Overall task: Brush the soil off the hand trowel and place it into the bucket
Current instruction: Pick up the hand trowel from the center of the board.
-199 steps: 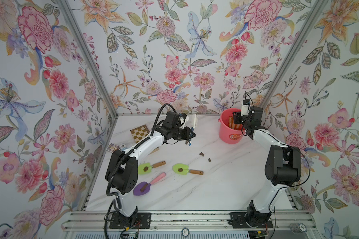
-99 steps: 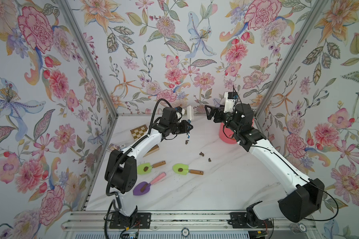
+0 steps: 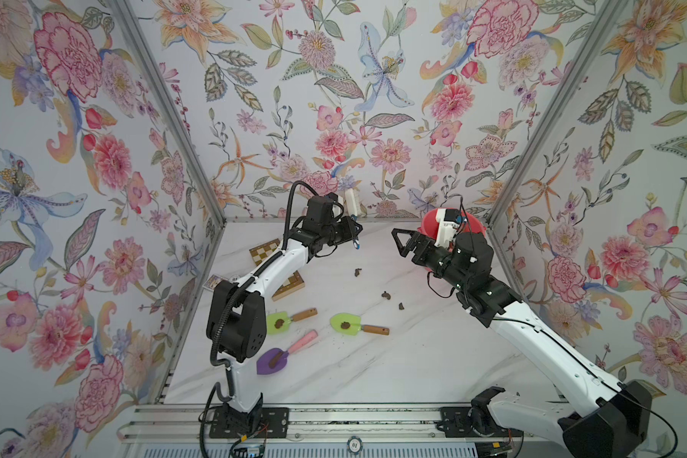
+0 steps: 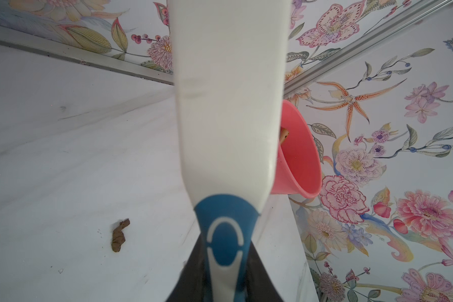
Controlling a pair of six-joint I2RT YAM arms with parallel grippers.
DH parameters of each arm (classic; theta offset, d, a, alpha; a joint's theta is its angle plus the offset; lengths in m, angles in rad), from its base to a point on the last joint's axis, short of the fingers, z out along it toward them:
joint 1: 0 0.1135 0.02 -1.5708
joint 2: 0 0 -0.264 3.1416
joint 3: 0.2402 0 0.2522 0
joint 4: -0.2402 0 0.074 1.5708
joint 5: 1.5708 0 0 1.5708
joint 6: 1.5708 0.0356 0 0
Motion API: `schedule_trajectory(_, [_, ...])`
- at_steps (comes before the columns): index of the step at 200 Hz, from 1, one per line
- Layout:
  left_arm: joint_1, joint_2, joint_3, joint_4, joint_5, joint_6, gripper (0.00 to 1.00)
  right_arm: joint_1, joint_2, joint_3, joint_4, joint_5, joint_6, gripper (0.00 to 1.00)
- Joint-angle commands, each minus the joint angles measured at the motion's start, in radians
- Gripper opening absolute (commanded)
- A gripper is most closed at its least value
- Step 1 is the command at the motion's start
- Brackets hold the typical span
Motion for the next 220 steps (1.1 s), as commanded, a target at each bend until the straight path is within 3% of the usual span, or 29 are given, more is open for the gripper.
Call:
schedule_trajectory(1, [-0.017, 0.01, 0.041, 0.004, -0.044, 0.017, 0.0, -0.066, -0.012, -0.024, 0.0, -0.004, 0.035, 0.99])
schedule_trajectory(25, [-0.046, 0.001, 0.074, -0.073, -0.106, 0.075, 0.0, -0.12, 0.014, -0.053, -0.068, 0.093, 0.125, 0.99])
schedule_trajectory(60, [-0.063, -0.023, 0.037, -0.059, -0.116, 0.099, 0.0, -0.142, 0.072, 0.023, -0.411, 0.278, 0.162, 0.99])
schedule_trajectory(89, [-0.071, -0.064, 0.008, -0.107, -0.145, 0.159, 0.0, -0.142, 0.04, -0.058, -0.371, 0.322, 0.225, 0.97])
schedule_trajectory(120, [-0.074, -0.145, -0.052, -0.189, -0.176, 0.224, 0.0, -0.114, 0.064, -0.126, -0.342, 0.344, 0.404, 0.93])
schedule_trajectory(159, [-0.103, -0.278, -0.153, -0.319, -0.247, 0.298, 0.0, 0.068, 0.181, -0.119, -0.361, 0.42, 0.662, 0.86])
schedule_trajectory(202, [-0.128, -0.477, -0.334, -0.338, -0.29, 0.34, 0.0, 0.302, 0.287, -0.091, -0.511, 0.549, 1.165, 0.75])
schedule_trajectory(220, [-0.128, -0.542, -0.389, -0.331, -0.289, 0.358, 0.0, 0.375, 0.317, -0.075, -0.547, 0.565, 1.304, 0.73])
